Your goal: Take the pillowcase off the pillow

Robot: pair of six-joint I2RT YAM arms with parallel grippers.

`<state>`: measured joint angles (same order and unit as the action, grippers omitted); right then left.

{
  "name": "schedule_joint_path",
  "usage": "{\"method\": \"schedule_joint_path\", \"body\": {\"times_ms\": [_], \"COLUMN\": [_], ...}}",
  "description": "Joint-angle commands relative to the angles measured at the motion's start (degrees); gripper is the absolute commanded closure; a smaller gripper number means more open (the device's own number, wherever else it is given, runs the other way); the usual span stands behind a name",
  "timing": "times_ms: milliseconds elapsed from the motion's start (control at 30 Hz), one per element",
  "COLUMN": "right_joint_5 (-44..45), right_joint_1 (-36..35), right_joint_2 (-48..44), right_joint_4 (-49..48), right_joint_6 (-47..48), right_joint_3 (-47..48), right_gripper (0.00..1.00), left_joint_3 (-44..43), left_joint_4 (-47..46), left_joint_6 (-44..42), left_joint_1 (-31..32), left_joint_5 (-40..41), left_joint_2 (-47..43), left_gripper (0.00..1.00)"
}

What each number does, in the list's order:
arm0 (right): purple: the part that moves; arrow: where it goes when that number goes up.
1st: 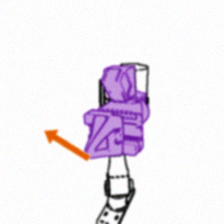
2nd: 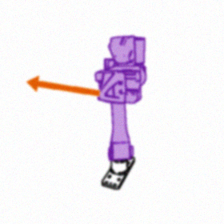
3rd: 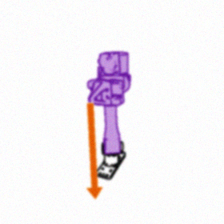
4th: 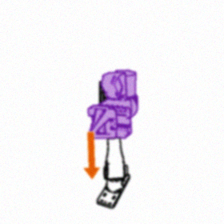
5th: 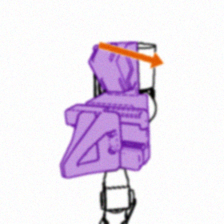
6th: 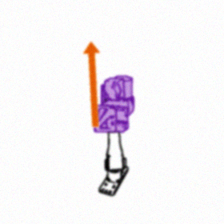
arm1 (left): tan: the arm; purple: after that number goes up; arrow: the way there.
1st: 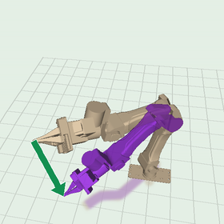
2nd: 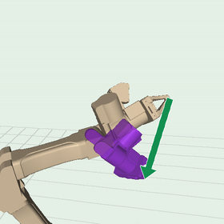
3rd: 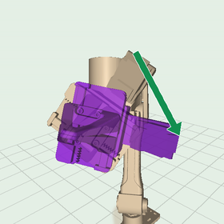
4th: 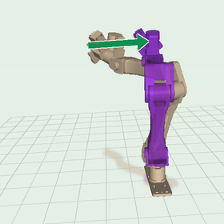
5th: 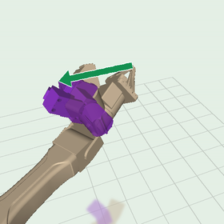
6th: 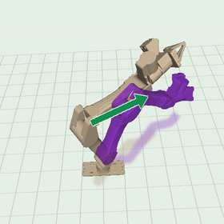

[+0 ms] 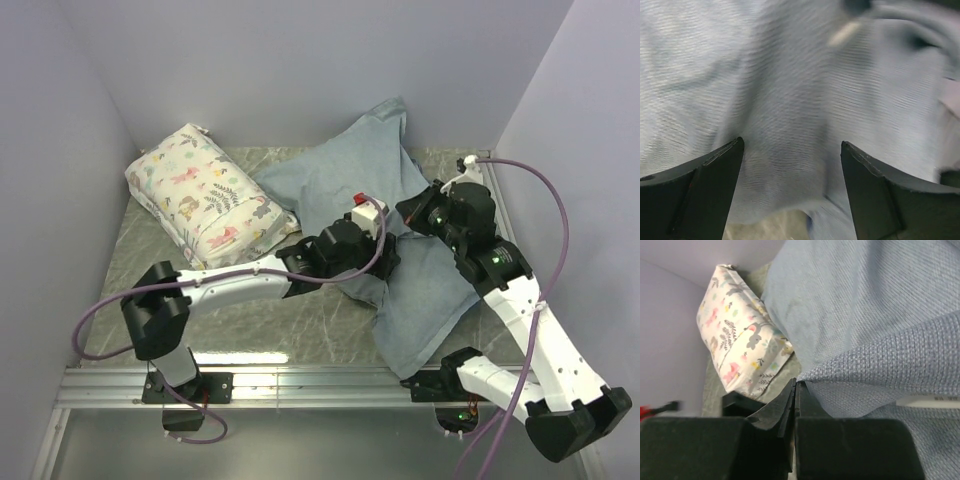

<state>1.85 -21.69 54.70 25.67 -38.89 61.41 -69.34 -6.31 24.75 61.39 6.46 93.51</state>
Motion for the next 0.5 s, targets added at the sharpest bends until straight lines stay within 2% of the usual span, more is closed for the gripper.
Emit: {"method": "schedule_joint_path", "body": {"times_ms": [0, 67, 167, 200, 267, 300, 467], "right_joint_5": [-1.7, -3.2, -2.2, -1.9, 1.2, 1.9, 1.3], "right_joint_1": [0.5, 0.4, 0.5, 0.5, 0.6, 0.9, 4.2], "right_joint_2": [0.8, 0.8, -0.3, -0.7, -2.8, -3.5, -5.7], "right_joint_4": [-3.9, -3.5, -1.9, -1.3, 0.2, 0.7, 1.5], "right_joint_6": [1.4, 1.8, 2.8, 3.0, 4.1, 4.4, 5.7], "right_joint_3": [4.4, 4.6, 4.2, 4.0, 2.8, 2.1, 0.5], "right_gripper": [1.0, 1.0, 1.0, 1.0, 1.0, 0.99, 0.96], "left_joint_3": [-4.6, -5.2, -8.1, -9.1, -9.2, -9.0, -7.0], "left_joint_4": [-0.1, -0.8, 1.6, 2.7, 2.7, 2.6, 0.0], "left_joint_6": [0.3, -0.1, 1.0, 1.6, 2.9, 4.1, 4.2], "left_joint_1": [0.1, 0.1, -0.5, -1.1, -1.8, -2.6, -4.0], "left_joint_5": [12.7, 15.5, 21.6, 22.8, 24.7, 25.0, 23.5], "left_joint_2": [2.7, 3.5, 5.4, 6.1, 6.2, 6.2, 4.8], "left_gripper": [0.16, 0.18, 0.33, 0.5, 0.64, 0.75, 0.9]}}
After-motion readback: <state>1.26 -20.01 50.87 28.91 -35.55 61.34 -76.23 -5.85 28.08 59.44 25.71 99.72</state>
